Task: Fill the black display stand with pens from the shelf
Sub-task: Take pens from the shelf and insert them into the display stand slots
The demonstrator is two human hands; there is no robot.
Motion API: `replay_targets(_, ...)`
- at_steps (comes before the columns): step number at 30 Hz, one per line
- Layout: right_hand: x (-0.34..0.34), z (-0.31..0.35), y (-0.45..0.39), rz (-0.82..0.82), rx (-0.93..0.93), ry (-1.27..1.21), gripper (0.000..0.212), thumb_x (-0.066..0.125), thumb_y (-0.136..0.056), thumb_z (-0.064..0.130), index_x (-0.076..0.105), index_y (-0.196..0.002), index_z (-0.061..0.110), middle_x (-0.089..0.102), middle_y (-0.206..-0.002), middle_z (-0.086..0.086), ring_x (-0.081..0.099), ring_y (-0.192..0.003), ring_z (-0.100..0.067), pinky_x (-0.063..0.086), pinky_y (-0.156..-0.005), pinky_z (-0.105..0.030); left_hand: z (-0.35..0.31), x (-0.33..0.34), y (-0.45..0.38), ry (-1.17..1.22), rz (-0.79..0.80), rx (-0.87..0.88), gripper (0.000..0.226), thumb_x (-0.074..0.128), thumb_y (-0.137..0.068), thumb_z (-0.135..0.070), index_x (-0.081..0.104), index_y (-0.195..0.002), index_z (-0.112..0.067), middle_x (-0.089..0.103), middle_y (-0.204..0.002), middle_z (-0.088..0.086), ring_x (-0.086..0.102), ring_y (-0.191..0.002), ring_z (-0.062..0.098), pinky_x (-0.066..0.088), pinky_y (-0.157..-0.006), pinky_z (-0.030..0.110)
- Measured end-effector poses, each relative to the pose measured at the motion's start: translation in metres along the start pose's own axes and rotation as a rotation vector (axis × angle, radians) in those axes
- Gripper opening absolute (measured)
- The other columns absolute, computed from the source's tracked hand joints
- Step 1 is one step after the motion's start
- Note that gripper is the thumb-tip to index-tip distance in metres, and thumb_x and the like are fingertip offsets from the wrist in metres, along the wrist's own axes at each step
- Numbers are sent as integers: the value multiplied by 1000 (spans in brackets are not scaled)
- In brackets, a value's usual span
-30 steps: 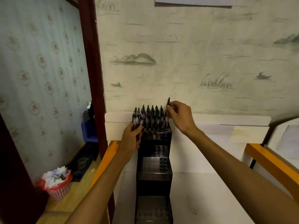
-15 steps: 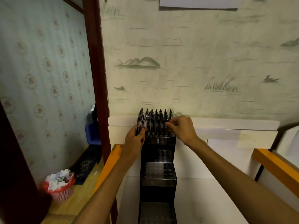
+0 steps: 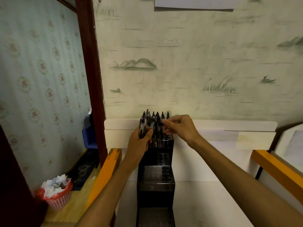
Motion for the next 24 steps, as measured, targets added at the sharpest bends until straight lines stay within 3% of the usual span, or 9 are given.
replay_targets(7,6,-1,4,135,33,-111,15,74,-87,19,77,-94,6,77,-86,-10,73,-79,-21,59,-74,-27,-11,23,3,-17,57,75,13,65,-94,-26,70,-102,-16,66,-65,-10,54,-51,-1,41,-49,9)
replay_targets(13,-2,-4,4,85,52,-215,14,70,-91,15,75,-89,2,75,-88,-18,74,-83,-31,59,-71,-28,-8,32,1,-64,126,37,22,53,-101,-35,66,-89,-21,60,-59,-6,42,-43,4,33,-41,15)
replay_targets(16,-16,-6,-3,-12,78,-264,17,66,-93,15,71,-89,-1,75,-83,-20,74,-78,-32,60,-67,-30,-7,22,-1,-174,61,54,22,50,-102,-35,65,-91,-23,63,-62,-7,47,-47,4,35,-43,14)
replay_targets(20,-36,-5,-12,-129,33,-175,15,67,-93,13,66,-92,-2,72,-78,-21,73,-69,-31,60,-64,-33,-6,1,-2,-270,-57,82,20,49,-103,-34,66,-96,-23,59,-59,-16,51,-53,-5,39,-52,8)
replay_targets(24,-42,3,-15,-188,-85,81,9,67,-93,14,66,-91,5,73,-78,-15,73,-68,-27,62,-68,-37,-4,-7,-3,-240,-44,87,19,49,-103,-29,52,-89,-17,48,-58,-10,42,-50,2,35,-48,17)
Point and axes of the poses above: each hand's wrist, its own y-axis away from the middle knuckle, its own x-axis out of the palm, z = x × y, the point moved 9 cm from there along -y, towards the middle knuckle
